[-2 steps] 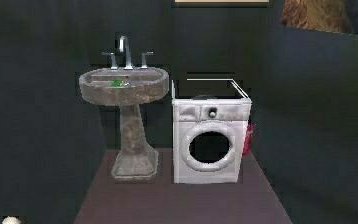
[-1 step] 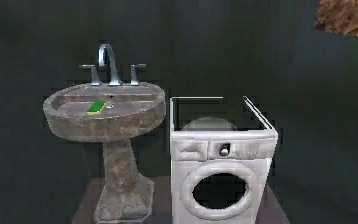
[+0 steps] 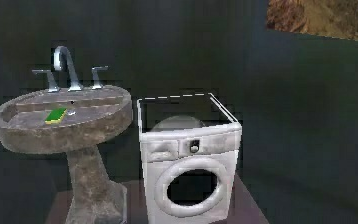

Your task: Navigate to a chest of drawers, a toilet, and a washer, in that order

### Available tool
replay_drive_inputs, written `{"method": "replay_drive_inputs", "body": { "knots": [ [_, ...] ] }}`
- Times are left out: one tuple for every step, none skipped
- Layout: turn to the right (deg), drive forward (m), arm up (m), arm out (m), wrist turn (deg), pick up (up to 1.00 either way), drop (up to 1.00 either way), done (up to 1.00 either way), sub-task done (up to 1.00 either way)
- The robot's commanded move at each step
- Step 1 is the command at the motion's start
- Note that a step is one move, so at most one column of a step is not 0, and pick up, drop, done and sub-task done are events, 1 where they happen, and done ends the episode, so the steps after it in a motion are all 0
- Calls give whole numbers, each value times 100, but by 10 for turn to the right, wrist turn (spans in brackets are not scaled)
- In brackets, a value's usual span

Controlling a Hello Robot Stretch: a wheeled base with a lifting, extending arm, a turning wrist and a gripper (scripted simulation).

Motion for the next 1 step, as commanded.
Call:
{"method": "replay_drive_inputs", "body": {
  "knots": [
    [0,0,0,0,0,0,0,100,0]
  ]
}}
